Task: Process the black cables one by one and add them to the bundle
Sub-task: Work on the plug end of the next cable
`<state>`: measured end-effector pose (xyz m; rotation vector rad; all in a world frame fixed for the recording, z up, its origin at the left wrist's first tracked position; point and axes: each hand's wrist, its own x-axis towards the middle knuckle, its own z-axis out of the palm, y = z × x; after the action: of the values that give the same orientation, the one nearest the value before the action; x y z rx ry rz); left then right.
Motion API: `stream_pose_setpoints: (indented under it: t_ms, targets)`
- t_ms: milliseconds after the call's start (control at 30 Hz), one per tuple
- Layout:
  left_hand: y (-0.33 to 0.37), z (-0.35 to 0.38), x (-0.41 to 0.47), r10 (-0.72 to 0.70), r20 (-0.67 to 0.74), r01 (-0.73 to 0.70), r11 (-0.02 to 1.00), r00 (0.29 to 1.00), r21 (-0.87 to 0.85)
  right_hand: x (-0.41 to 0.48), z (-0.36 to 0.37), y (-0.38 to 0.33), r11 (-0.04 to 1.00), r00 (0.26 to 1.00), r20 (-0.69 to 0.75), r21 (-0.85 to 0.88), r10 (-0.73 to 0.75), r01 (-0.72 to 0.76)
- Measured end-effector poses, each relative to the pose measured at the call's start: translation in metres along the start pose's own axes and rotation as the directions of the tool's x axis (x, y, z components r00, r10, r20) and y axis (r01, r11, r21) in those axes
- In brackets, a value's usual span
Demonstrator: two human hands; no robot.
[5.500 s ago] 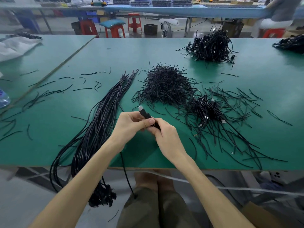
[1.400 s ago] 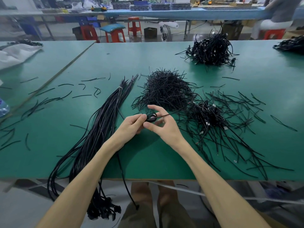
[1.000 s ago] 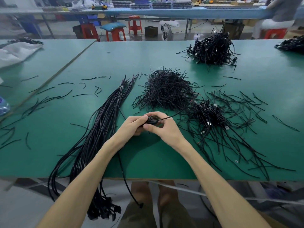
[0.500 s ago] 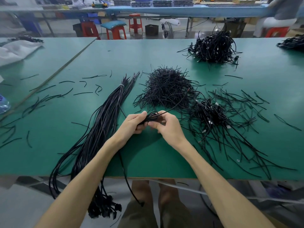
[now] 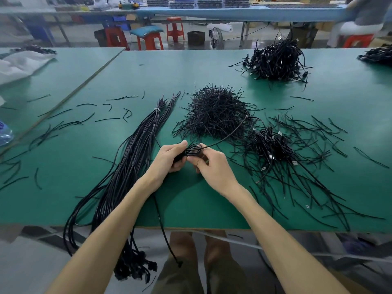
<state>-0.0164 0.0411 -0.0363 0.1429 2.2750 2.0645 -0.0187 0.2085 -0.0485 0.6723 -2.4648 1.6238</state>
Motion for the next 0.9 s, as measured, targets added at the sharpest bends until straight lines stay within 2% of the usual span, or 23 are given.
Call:
stream_pose_setpoints:
  t_ms: [133,367,600,700,833,900]
  targets:
    - [-0.0005,0.0018,-0.0007,0.034,-0.009,-0.034,0.998,0.999,0.044,0.0013,-0.0013,0.0006,1.000,0.999,-0.037,0.016,-0.003,0.004]
    - [-0.0011,0.0086,0.0011,0.126,-0.075,-0.107,0.971,0.989,0.215,0.0039,-0.0048,0.0025,0.993,0.992,-0.099,0.097,0.080,-0.070]
    - [-0.0021,0.0077,0.0000,0.191,-0.084,-0.173,0.967,0.978,0.188,0.0035,-0.0061,0.0029,0.988,0.986,-0.123,0.118,0.111,-0.096]
    - [-0.0022,0.0047,0.0004,0.166,-0.058,-0.159,0.981,0.984,0.113,0.0032,-0.0069,0.0031,0.985,0.983,-0.134,0.131,0.129,-0.112]
    - [-0.0024,0.0052,-0.0012,0.139,0.074,-0.147,0.981,0.988,0.128,0.0029,-0.0088,0.0032,0.985,0.977,-0.159,0.121,0.141,-0.122]
    - [-0.0037,0.0042,-0.0005,0.110,0.090,-0.120,0.986,0.990,0.116,0.0029,-0.0093,0.0026,0.983,0.975,-0.165,0.132,0.146,-0.125]
